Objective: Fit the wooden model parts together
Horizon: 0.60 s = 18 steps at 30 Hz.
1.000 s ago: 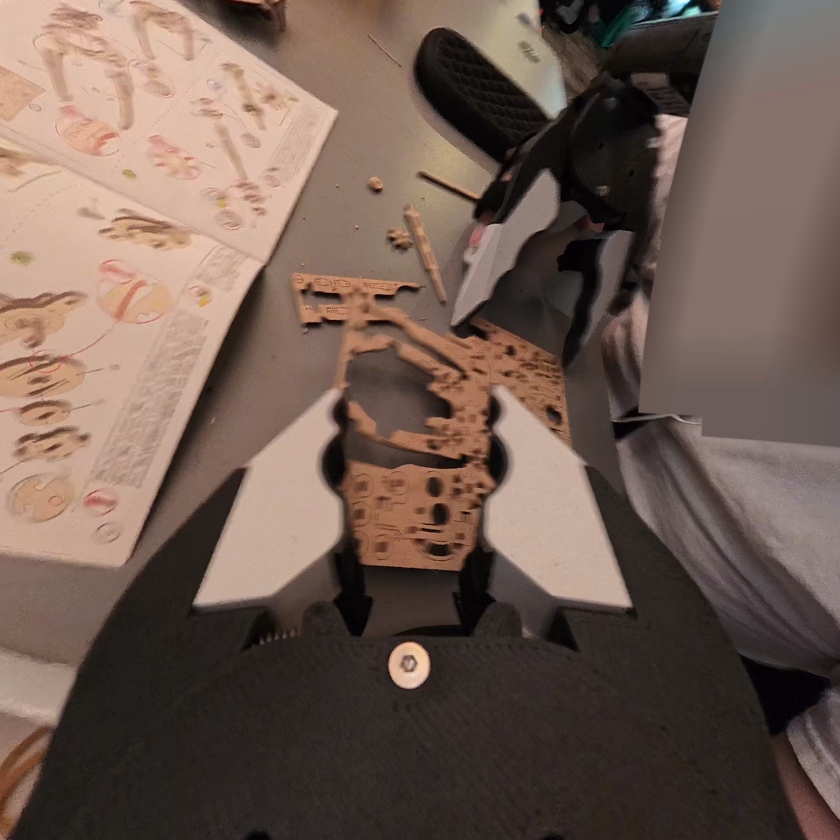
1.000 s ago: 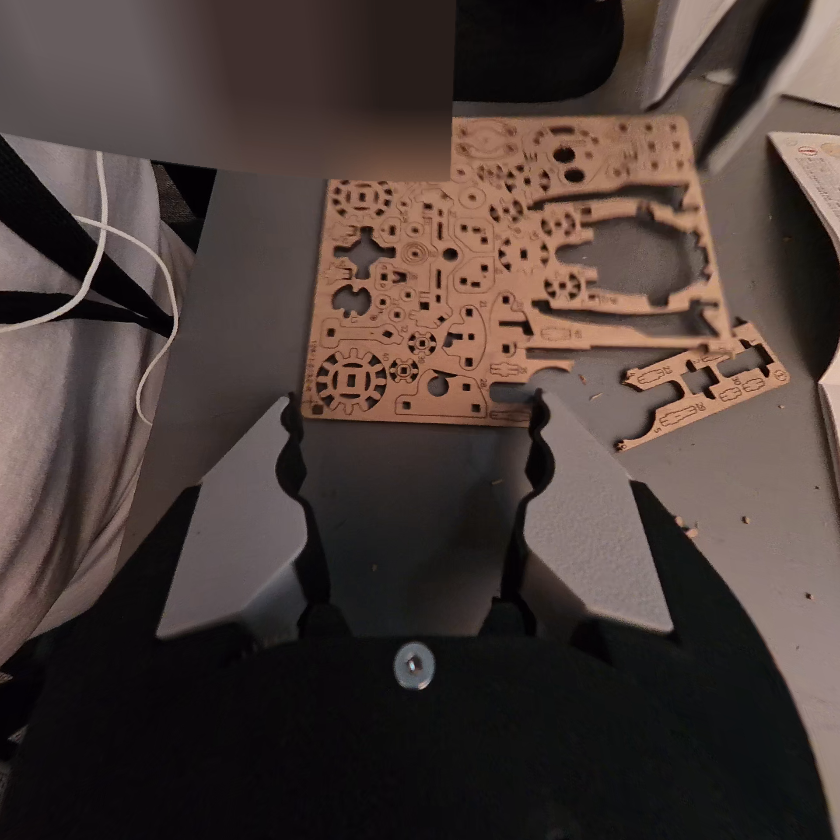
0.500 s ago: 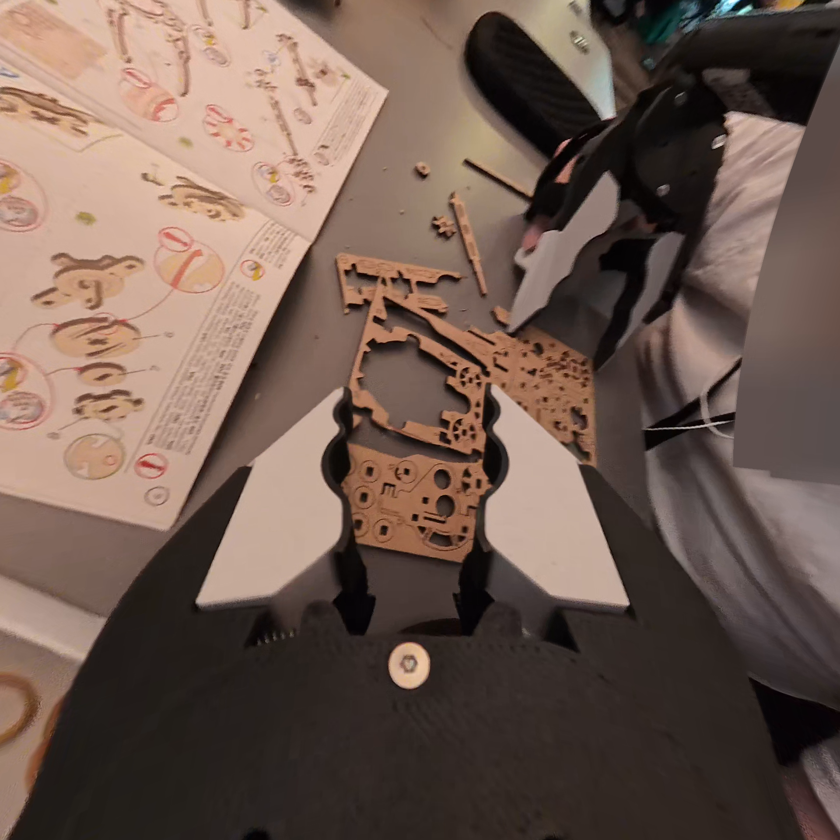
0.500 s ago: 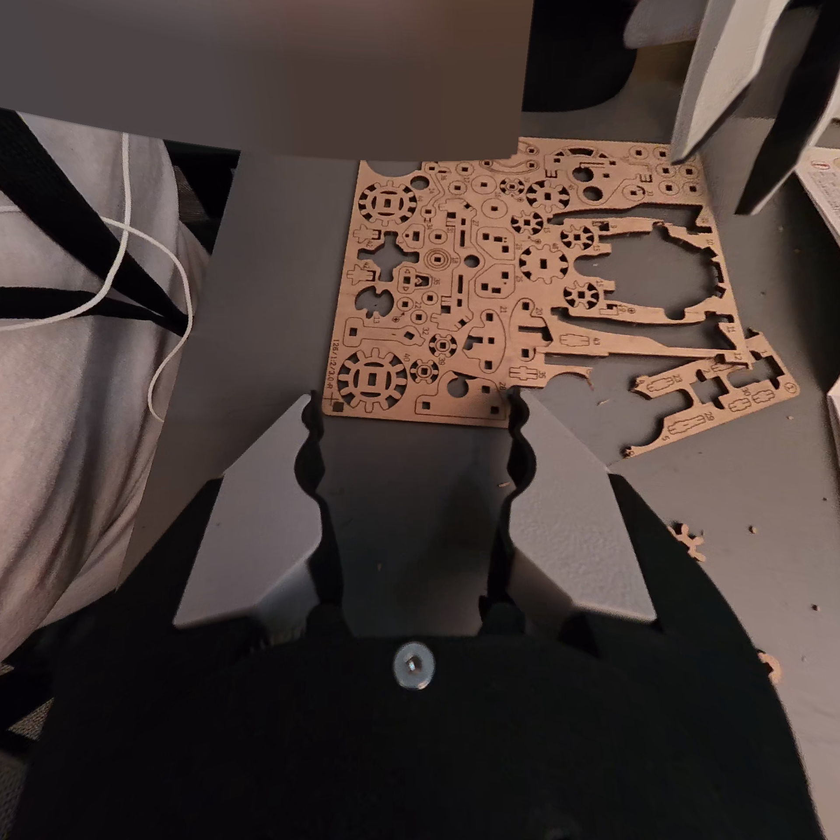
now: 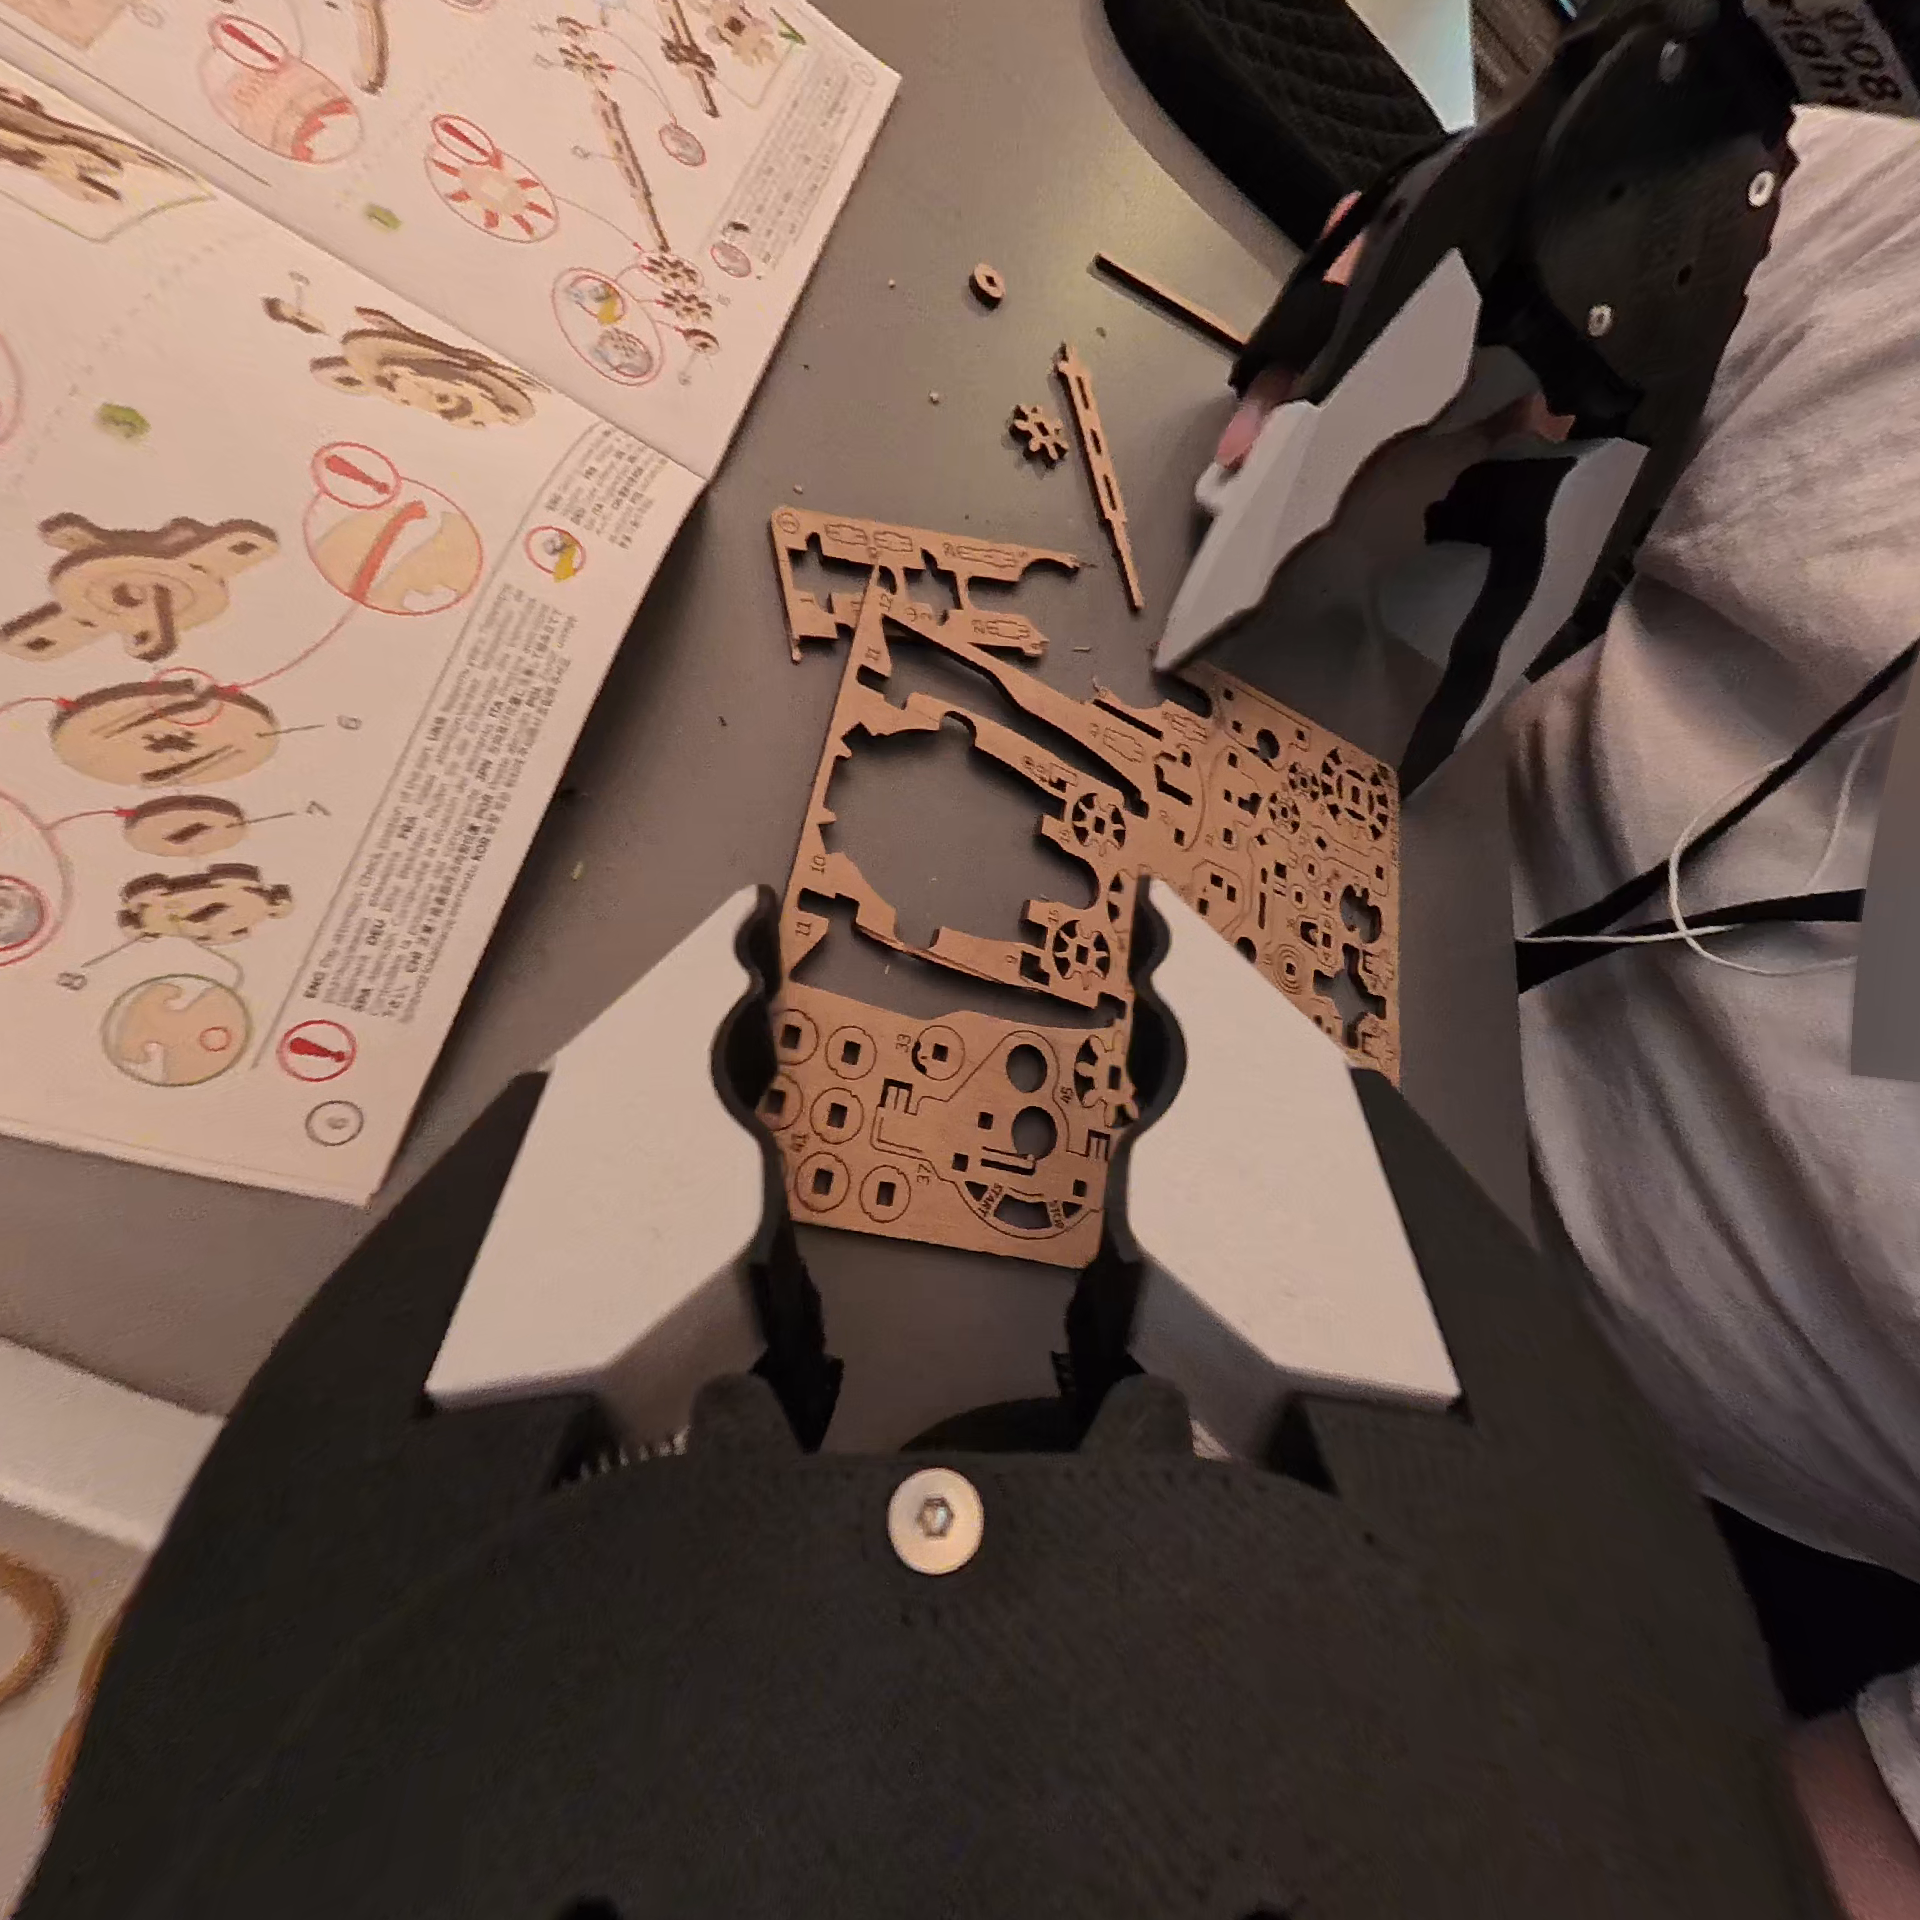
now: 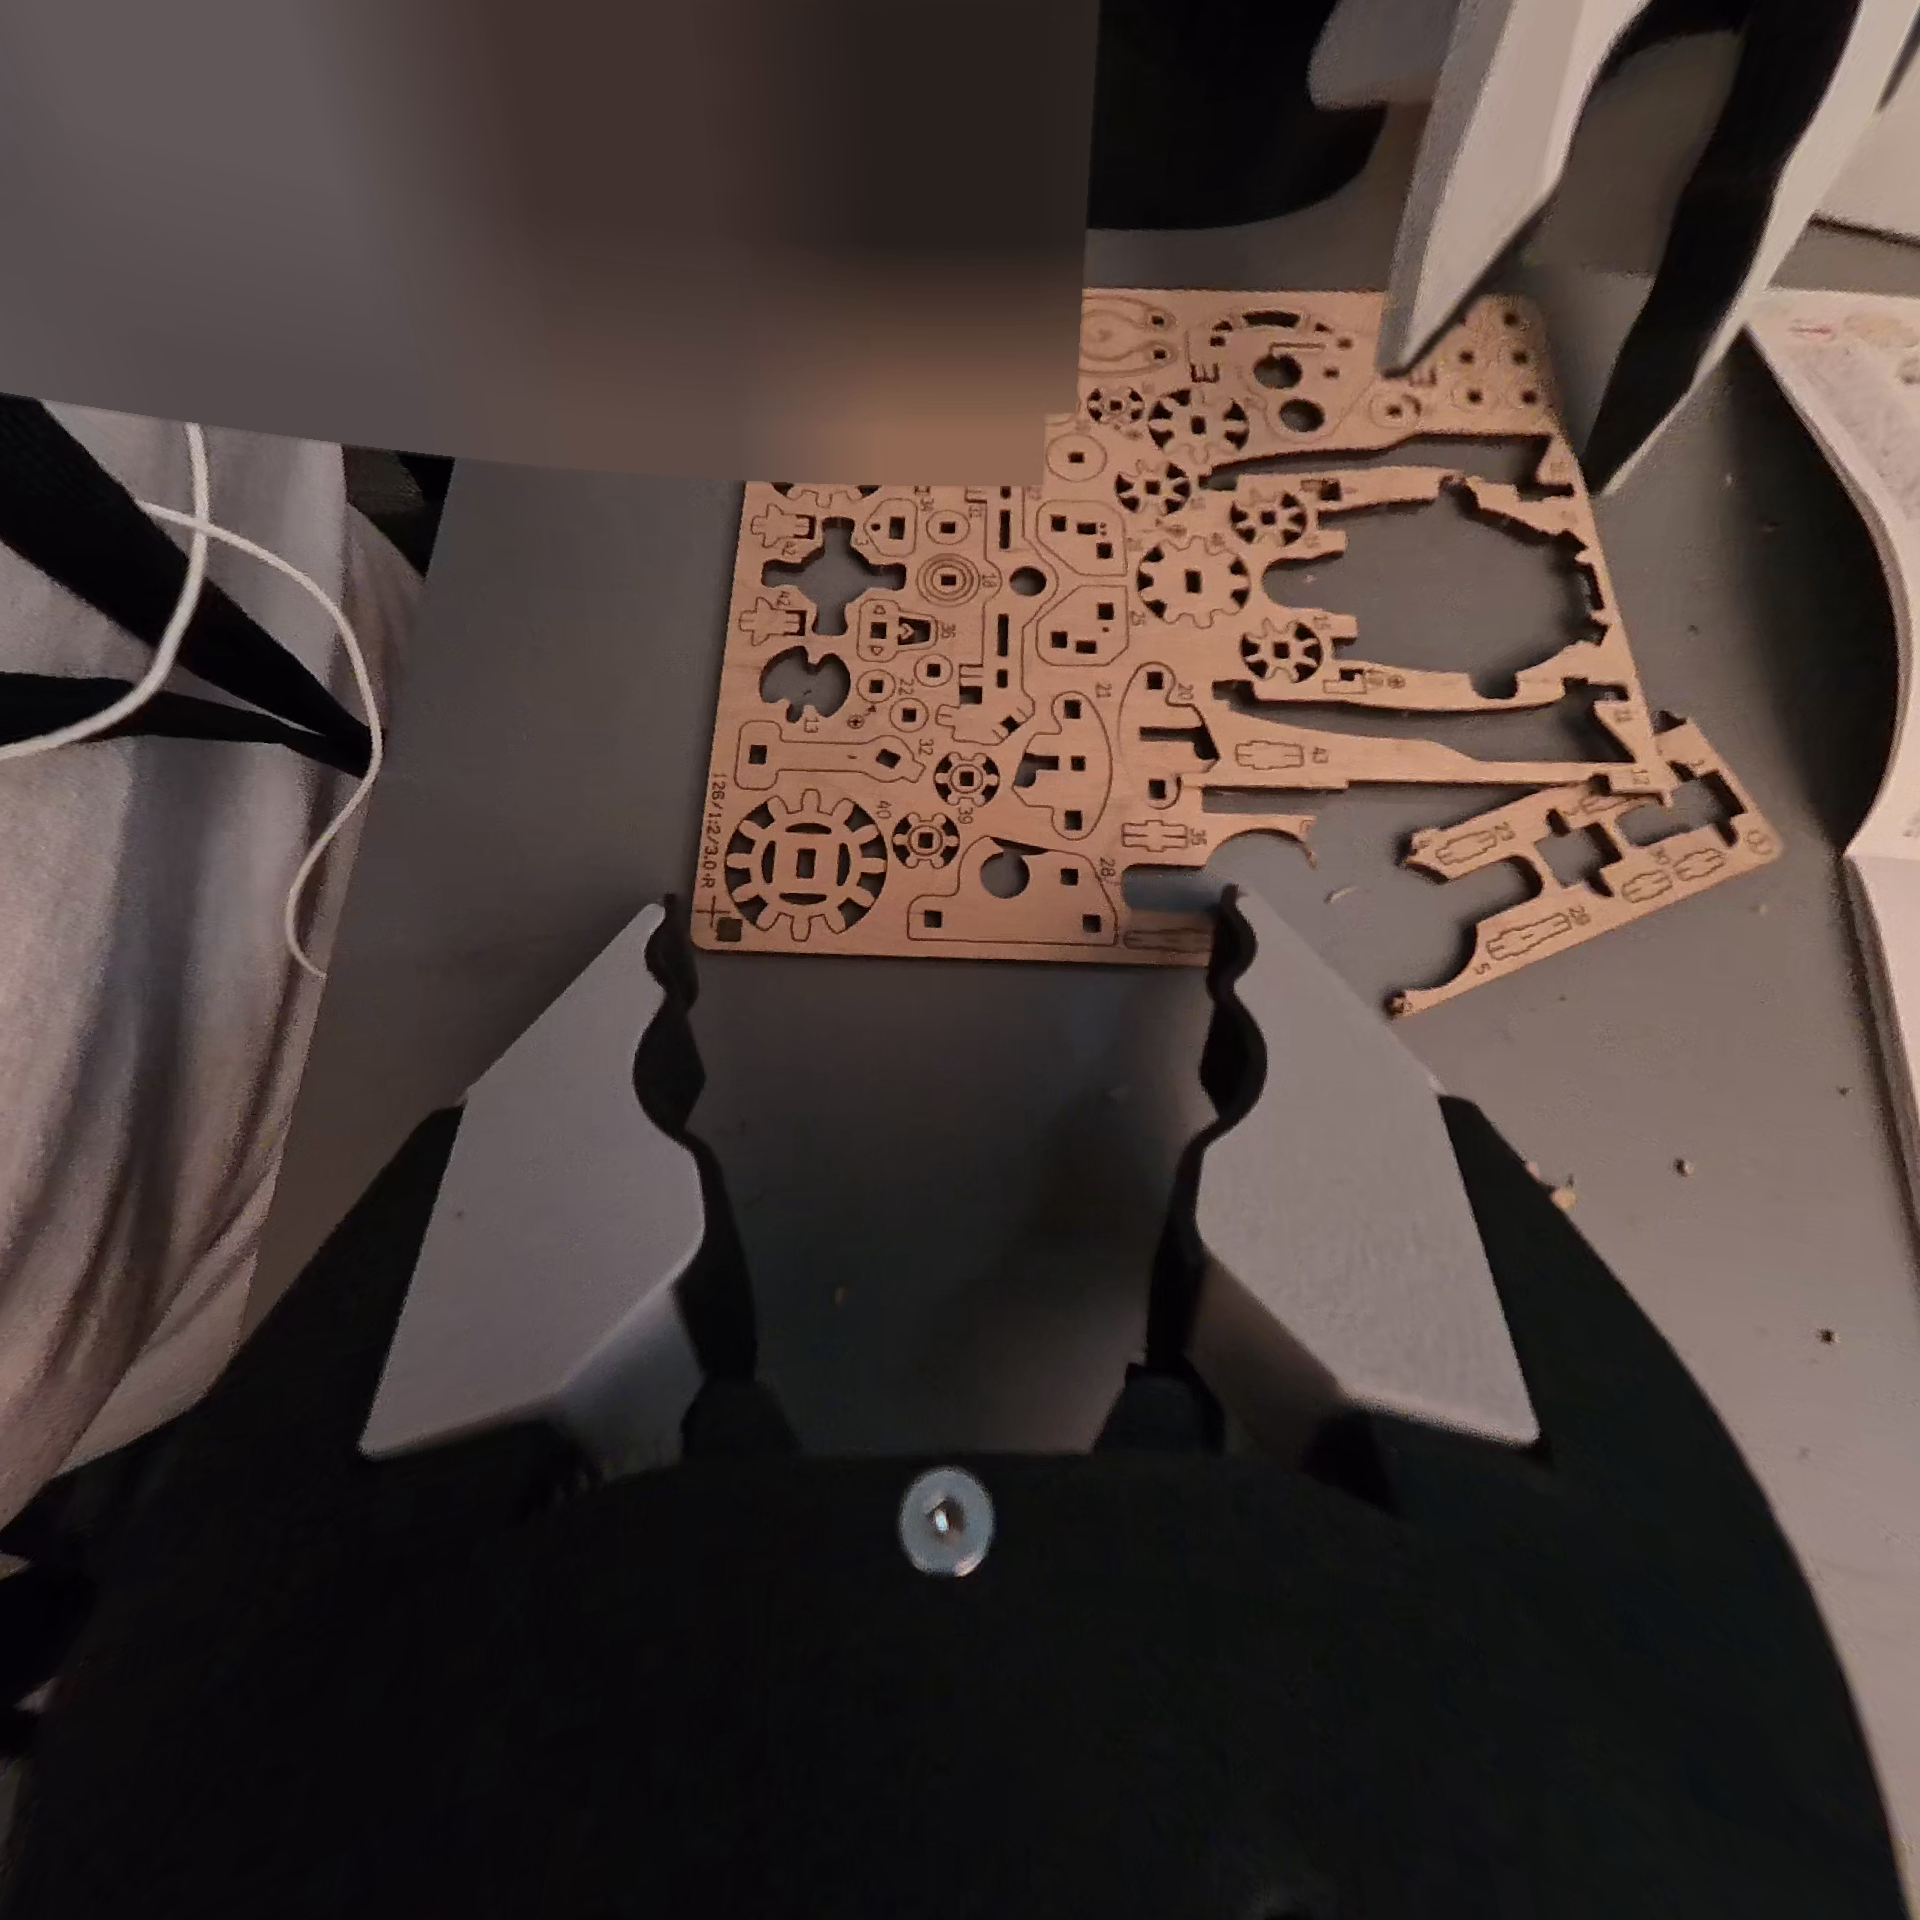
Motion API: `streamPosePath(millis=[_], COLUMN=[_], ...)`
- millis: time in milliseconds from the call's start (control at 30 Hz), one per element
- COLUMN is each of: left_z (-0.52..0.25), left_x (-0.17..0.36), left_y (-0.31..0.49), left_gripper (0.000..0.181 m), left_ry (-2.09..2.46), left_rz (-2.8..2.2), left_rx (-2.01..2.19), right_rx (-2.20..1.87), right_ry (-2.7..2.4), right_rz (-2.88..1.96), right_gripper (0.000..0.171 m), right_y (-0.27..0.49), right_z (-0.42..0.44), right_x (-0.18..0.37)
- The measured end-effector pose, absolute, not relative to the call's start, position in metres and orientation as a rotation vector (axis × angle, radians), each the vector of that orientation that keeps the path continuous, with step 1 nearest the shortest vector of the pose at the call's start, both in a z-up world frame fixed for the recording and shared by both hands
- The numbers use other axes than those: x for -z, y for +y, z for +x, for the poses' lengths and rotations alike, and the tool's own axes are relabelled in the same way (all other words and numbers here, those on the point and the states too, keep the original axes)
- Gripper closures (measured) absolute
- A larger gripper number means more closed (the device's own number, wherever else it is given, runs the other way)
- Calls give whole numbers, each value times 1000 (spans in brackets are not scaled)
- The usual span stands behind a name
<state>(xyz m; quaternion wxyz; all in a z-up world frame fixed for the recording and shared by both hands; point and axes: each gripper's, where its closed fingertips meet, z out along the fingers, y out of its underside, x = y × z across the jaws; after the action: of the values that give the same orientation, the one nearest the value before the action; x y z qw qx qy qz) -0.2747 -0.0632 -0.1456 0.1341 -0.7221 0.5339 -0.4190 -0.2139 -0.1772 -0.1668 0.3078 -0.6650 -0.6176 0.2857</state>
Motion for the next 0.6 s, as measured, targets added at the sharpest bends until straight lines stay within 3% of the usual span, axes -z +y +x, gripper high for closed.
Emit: streamPosePath(millis=[233,600], left_z=[-273,-271], left_x=[143,125], left_y=[-68,-69], left_gripper=[106,109], left_ry=[1560,1532], left_rz=[-2078,-1999], left_rx=[1235,1274], right_rx=[-761,-754], right_ry=[-1630,-1619], right_rz=[-1767,-1780], right_gripper=[72,65], right_y=[-177,-175], right_z=[-213,-213], right_x=[167,168])
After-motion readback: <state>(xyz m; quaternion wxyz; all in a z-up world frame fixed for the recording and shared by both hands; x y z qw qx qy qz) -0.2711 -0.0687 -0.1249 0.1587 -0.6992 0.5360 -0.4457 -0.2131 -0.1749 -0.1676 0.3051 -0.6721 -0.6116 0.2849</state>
